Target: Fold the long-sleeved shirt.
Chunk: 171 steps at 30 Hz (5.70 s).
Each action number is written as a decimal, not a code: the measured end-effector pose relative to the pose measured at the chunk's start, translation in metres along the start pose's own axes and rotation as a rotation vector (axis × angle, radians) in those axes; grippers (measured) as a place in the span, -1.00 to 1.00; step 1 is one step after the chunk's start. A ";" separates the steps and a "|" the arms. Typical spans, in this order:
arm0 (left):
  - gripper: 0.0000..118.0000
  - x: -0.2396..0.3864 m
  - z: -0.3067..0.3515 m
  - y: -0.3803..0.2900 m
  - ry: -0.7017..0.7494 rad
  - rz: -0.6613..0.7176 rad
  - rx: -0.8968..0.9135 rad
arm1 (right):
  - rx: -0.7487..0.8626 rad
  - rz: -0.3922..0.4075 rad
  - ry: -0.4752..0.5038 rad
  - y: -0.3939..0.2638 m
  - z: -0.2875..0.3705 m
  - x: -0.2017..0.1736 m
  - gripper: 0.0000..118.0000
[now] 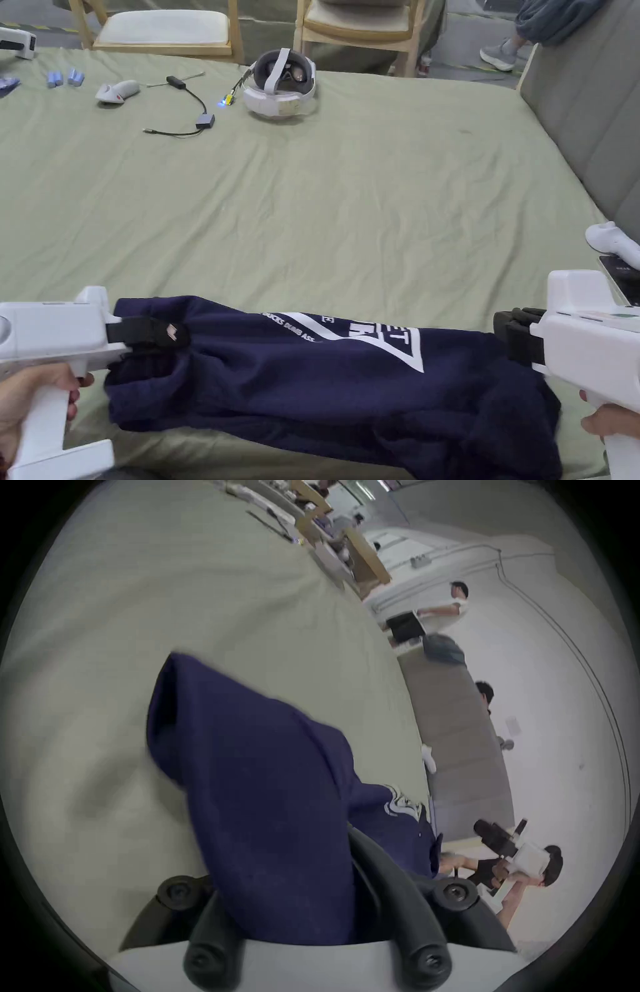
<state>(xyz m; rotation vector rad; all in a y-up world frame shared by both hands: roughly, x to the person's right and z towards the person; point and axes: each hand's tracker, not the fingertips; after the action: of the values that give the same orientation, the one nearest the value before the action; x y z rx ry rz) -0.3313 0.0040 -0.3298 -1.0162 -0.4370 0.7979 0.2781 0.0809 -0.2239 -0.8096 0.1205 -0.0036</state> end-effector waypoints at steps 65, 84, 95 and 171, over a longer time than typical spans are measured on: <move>-0.92 0.214 -0.228 -0.197 0.241 -0.763 -0.110 | -0.007 -0.063 0.004 0.002 0.011 -0.042 -1.00; -0.92 0.168 -0.047 -0.093 0.015 -0.354 0.098 | -0.143 -0.209 0.384 0.018 -0.083 -0.100 -1.00; 0.84 0.070 -0.016 -0.054 -0.028 -0.026 0.150 | -0.326 -0.422 0.374 -0.023 -0.144 -0.076 -1.00; -0.95 0.223 0.032 0.020 0.389 -0.818 0.705 | 0.593 0.202 0.090 0.189 0.013 -0.220 -1.00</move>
<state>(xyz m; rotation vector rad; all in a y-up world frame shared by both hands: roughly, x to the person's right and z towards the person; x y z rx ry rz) -0.2154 0.1980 -0.3392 -0.2518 -0.1718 -0.0193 0.0528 0.2322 -0.3281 -0.2027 0.2711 0.1107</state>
